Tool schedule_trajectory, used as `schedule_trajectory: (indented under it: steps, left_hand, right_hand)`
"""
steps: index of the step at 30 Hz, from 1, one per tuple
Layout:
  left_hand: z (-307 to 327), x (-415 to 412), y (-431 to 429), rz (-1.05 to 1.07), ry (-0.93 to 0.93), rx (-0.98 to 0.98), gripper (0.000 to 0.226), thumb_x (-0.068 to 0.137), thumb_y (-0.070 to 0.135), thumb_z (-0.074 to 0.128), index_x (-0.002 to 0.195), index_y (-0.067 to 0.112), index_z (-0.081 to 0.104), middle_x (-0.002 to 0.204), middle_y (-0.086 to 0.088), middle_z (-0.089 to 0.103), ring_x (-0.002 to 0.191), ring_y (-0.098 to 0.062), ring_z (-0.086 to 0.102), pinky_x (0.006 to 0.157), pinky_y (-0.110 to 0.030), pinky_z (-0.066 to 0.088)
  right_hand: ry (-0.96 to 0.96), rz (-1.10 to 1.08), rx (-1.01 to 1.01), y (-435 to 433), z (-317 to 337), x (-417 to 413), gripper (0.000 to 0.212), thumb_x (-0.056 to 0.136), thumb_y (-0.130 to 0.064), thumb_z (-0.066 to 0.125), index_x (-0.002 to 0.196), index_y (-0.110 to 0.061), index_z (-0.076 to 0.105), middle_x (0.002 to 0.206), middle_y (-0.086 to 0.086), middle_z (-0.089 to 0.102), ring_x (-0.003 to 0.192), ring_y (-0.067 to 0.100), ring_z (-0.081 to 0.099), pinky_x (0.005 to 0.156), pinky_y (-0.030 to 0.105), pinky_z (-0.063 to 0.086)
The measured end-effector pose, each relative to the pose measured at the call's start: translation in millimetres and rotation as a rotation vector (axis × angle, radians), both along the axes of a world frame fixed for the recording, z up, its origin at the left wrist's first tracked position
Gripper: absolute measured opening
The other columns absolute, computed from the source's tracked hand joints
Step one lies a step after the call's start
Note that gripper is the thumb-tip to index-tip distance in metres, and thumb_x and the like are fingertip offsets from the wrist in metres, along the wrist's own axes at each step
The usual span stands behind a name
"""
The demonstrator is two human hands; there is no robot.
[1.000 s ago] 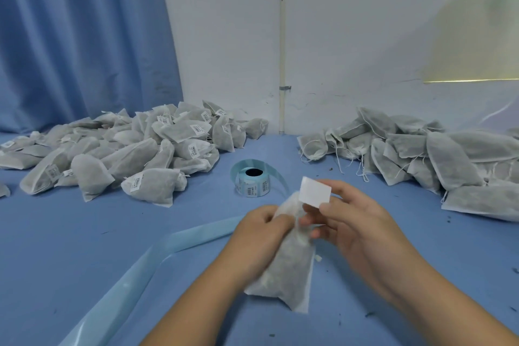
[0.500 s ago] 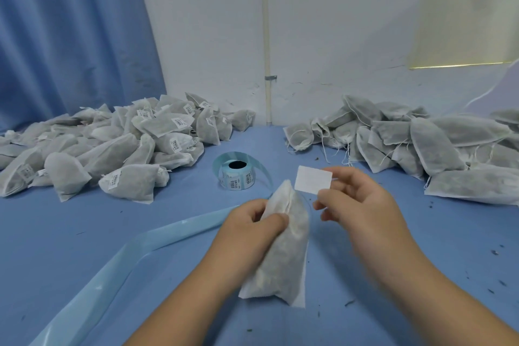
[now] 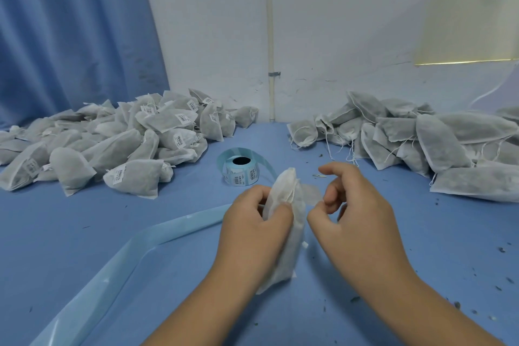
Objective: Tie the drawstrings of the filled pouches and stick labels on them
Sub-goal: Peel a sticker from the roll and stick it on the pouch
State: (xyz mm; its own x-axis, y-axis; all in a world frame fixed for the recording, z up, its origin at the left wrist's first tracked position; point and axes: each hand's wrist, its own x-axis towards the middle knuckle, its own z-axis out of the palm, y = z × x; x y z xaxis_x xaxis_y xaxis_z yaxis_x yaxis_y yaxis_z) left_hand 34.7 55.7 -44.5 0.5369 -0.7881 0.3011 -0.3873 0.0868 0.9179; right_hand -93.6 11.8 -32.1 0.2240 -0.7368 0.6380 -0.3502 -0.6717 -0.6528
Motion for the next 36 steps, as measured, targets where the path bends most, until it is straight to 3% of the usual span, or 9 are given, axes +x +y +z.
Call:
schedule_trajectory:
  steps: [2, 7, 16, 21, 25, 28, 31, 33, 36]
  left_hand:
    - [-0.3, -2.4, 0.9, 0.007, -0.065, -0.01, 0.017, 0.07, 0.038, 0.055, 0.077, 0.025, 0.064, 0.08, 0.009, 0.066, 0.072, -0.004, 0.06, 0.064, -0.022, 0.046]
    - [-0.9, -5.4, 1.9, 0.02, -0.199, -0.041, 0.005, 0.082, 0.025, 0.066, 0.077, 0.025, 0.063, 0.083, 0.008, 0.065, 0.079, -0.005, 0.059, 0.071, -0.03, 0.05]
    - [2.0, -5.1, 4.9, -0.069, -0.377, -0.098, 0.008, 0.084, 0.03, 0.068, 0.082, 0.022, 0.066, 0.084, 0.009, 0.061, 0.084, -0.005, 0.056, 0.068, -0.019, 0.044]
    - [6.0, -6.6, 7.4, -0.162, -0.26, -0.063, 0.016, 0.085, 0.032, 0.059, 0.086, 0.024, 0.073, 0.088, 0.01, 0.066, 0.088, -0.003, 0.06, 0.074, -0.019, 0.047]
    - [6.5, -5.1, 6.9, -0.124, -0.152, -0.01, 0.02, 0.091, 0.018, 0.059, 0.08, 0.027, 0.074, 0.083, 0.011, 0.067, 0.079, 0.002, 0.06, 0.065, -0.011, 0.042]
    - [8.4, -2.2, 5.9, -0.13, -0.013, 0.031, 0.027, 0.092, 0.014, 0.055, 0.077, 0.026, 0.075, 0.079, 0.006, 0.071, 0.068, 0.0, 0.06, 0.062, -0.014, 0.044]
    - [9.9, 2.1, 5.2, -0.146, 0.195, 0.086, 0.03, 0.088, 0.01, 0.05, 0.069, 0.02, 0.071, 0.062, 0.004, 0.063, 0.058, -0.009, 0.054, 0.055, -0.021, 0.044]
    - [11.4, 3.7, 4.9, -0.177, 0.326, 0.085, 0.029, 0.089, 0.014, 0.051, 0.063, 0.019, 0.064, 0.063, 0.0, 0.055, 0.062, -0.016, 0.049, 0.058, -0.025, 0.04]
    - [10.9, 5.0, 3.6, -0.202, 0.293, 0.05, 0.03, 0.092, 0.028, 0.06, 0.064, 0.023, 0.069, 0.067, 0.002, 0.064, 0.064, -0.013, 0.057, 0.064, -0.027, 0.045]
  right_hand:
    - [-0.006, 0.03, -0.002, 1.4, -0.9, 2.4, 0.045, 0.073, -0.006, 0.064, 0.108, -0.031, 0.053, 0.074, -0.011, 0.05, 0.077, -0.002, 0.052, 0.069, 0.0, 0.036]
    - [-0.033, 0.121, 0.053, 2.9, -3.2, 5.6, 0.05, 0.073, -0.004, 0.067, 0.1, -0.043, 0.049, 0.075, -0.012, 0.054, 0.07, 0.002, 0.053, 0.066, 0.007, 0.038]
    - [-0.075, 0.186, 0.109, -3.4, -2.9, 4.7, 0.055, 0.076, 0.002, 0.067, 0.1, -0.044, 0.049, 0.079, -0.015, 0.06, 0.07, 0.005, 0.055, 0.066, 0.011, 0.043]
    - [0.002, 0.174, 0.047, -6.8, -4.3, 0.4, 0.055, 0.078, -0.002, 0.069, 0.118, -0.036, 0.054, 0.08, -0.013, 0.06, 0.078, 0.003, 0.056, 0.071, 0.011, 0.042]
    - [0.127, 0.22, -0.031, -8.5, -2.3, -4.0, 0.058, 0.081, -0.005, 0.069, 0.132, -0.027, 0.052, 0.086, -0.017, 0.06, 0.088, -0.001, 0.056, 0.076, 0.004, 0.037]
    - [0.207, 0.269, -0.053, -9.1, -1.9, -7.2, 0.063, 0.083, -0.008, 0.066, 0.138, -0.031, 0.046, 0.097, -0.024, 0.062, 0.096, -0.006, 0.053, 0.079, 0.001, 0.033]
    - [0.243, 0.31, -0.036, -8.6, -4.3, -8.6, 0.063, 0.086, -0.01, 0.062, 0.139, -0.037, 0.042, 0.105, -0.027, 0.064, 0.102, -0.007, 0.052, 0.081, 0.002, 0.031]
    - [0.225, 0.342, -0.021, -7.4, -4.9, -8.2, 0.063, 0.085, -0.008, 0.058, 0.135, -0.043, 0.042, 0.106, -0.03, 0.065, 0.106, -0.005, 0.053, 0.082, 0.003, 0.032]
    - [0.121, 0.383, 0.044, -4.9, -5.8, -5.3, 0.054, 0.087, -0.009, 0.056, 0.126, -0.045, 0.048, 0.101, -0.029, 0.067, 0.093, 0.008, 0.061, 0.075, 0.014, 0.042]
